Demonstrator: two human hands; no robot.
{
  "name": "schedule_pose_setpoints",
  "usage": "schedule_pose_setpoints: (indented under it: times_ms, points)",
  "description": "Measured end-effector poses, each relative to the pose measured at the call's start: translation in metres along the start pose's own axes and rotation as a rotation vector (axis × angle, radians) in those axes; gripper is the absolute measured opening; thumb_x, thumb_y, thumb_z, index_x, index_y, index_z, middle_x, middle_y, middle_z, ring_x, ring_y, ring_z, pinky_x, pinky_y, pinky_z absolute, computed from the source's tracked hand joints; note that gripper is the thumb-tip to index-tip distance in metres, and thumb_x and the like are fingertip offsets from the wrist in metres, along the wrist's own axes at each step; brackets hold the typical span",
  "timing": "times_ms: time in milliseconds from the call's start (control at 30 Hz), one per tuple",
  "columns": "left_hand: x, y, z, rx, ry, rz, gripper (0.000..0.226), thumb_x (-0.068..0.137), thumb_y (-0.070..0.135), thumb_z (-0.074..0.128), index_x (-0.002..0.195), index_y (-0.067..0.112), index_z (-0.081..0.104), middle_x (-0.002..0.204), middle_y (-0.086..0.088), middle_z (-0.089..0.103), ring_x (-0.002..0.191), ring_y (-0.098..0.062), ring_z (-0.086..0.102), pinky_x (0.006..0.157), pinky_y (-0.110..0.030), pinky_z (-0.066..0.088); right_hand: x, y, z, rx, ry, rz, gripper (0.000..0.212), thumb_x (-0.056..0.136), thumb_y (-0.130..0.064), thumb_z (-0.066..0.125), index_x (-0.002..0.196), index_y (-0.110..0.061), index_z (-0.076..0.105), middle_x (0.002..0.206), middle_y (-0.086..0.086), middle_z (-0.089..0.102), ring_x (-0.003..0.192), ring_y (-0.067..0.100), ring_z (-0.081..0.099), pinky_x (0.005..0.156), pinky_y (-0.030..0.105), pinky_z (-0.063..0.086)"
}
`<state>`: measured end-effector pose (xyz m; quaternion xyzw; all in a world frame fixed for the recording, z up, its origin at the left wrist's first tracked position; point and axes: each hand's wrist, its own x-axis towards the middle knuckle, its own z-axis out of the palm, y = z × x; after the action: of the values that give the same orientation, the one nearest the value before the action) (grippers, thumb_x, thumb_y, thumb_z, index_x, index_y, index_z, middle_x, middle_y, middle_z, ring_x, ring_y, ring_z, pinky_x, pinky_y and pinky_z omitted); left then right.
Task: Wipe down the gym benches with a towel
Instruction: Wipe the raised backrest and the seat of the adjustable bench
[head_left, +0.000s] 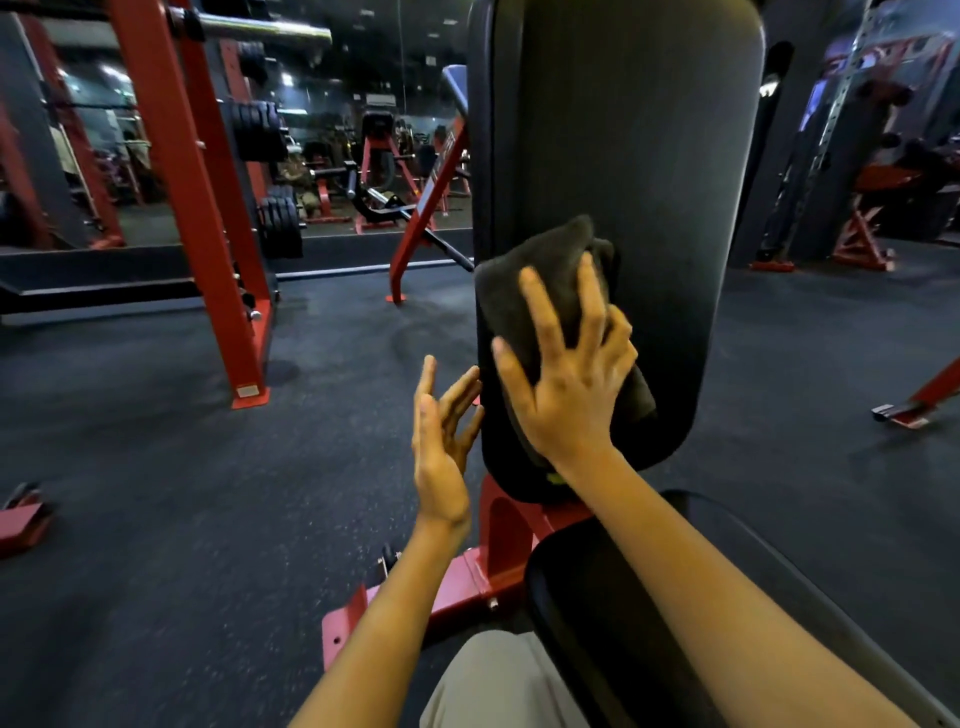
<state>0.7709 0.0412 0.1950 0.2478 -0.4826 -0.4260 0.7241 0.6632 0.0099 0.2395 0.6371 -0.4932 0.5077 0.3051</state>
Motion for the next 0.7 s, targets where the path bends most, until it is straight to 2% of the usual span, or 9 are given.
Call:
schedule_pose_setpoints:
  times_ms: [67,133,267,367,467,533,600,700]
  points:
    - [0.001,0.002,0.001,-0.072,0.076,-0.073,0.046,0.099,0.048,0.024,0.140,0.031,0.034,0.118,-0.003,0.064,0.111,-0.016,0.061,0.096,-0.034,0.049,-0.025,0.010,0.004,-0.126,-0.033,-0.271,0.053,0.093,-0.055,0.040,0.142,-0.037,0.033,0.150,0.009,0.022,0.120,0.040,0.034,0.092,0.054,0.035]
    - [0.001,0.001,-0.001,-0.167,0.141,-0.139,0.050,0.099,0.044,0.018,0.143,0.026,0.032,0.112,-0.002,0.066,0.107,-0.018,0.063,0.093,-0.034,0.049,-0.052,0.020,0.008,-0.216,-0.053,-0.505,0.049,0.093,-0.054,0.038,0.140,-0.039,0.039,0.149,0.006,0.029,0.119,0.039,0.035,0.091,0.054,0.035]
    - [-0.007,-0.005,-0.013,-0.115,0.161,-0.182,0.052,0.100,0.042,0.014,0.138,0.019,0.039,0.124,-0.013,0.058,0.121,-0.027,0.053,0.106,-0.038,0.040,-0.074,0.047,0.008,-0.227,-0.076,-0.713,0.049,0.093,-0.054,0.038,0.140,-0.041,0.037,0.148,0.004,0.032,0.116,0.038,0.037,0.092,0.053,0.032]
    - [-0.016,-0.012,-0.017,-0.027,0.142,-0.186,0.057,0.095,0.047,0.016,0.130,0.016,0.048,0.129,-0.011,0.057,0.124,-0.023,0.051,0.108,-0.036,0.037,-0.079,0.066,0.005,-0.198,-0.127,-0.856,0.048,0.097,-0.053,0.035,0.143,-0.041,0.029,0.152,0.002,0.026,0.119,0.037,0.036,0.094,0.053,0.031]
    - [-0.023,-0.014,-0.010,0.040,0.076,-0.161,0.061,0.088,0.052,0.020,0.128,0.017,0.050,0.129,-0.007,0.058,0.120,-0.016,0.055,0.105,-0.032,0.041,-0.076,0.088,-0.002,-0.175,-0.254,-1.017,0.041,0.101,-0.043,0.032,0.142,-0.043,0.030,0.152,0.000,0.028,0.123,0.035,0.036,0.097,0.055,0.029]
    - [-0.027,-0.018,-0.003,0.080,0.049,-0.121,0.056,0.095,0.053,0.022,0.128,0.017,0.050,0.132,-0.007,0.056,0.121,-0.013,0.054,0.104,-0.028,0.042,-0.074,0.105,-0.008,-0.166,-0.316,-1.078,0.041,0.102,-0.037,0.029,0.142,-0.044,0.029,0.153,0.000,0.026,0.124,0.035,0.036,0.098,0.055,0.028]
    - [-0.030,-0.021,0.001,0.117,0.055,-0.084,0.052,0.094,0.048,0.021,0.126,0.020,0.050,0.132,-0.002,0.056,0.123,-0.013,0.052,0.104,-0.027,0.041,-0.074,0.122,-0.012,-0.161,-0.328,-1.076,0.045,0.100,-0.031,0.035,0.143,-0.044,0.029,0.154,0.001,0.024,0.124,0.035,0.037,0.098,0.056,0.029]
    - [-0.031,-0.026,0.004,0.157,0.067,-0.048,0.048,0.093,0.043,0.020,0.126,0.023,0.050,0.133,-0.001,0.054,0.126,-0.014,0.049,0.106,-0.029,0.039,-0.075,0.150,-0.020,-0.176,-0.297,-0.936,0.063,0.090,-0.031,0.052,0.145,-0.045,0.024,0.155,0.003,0.020,0.121,0.038,0.040,0.094,0.057,0.035]
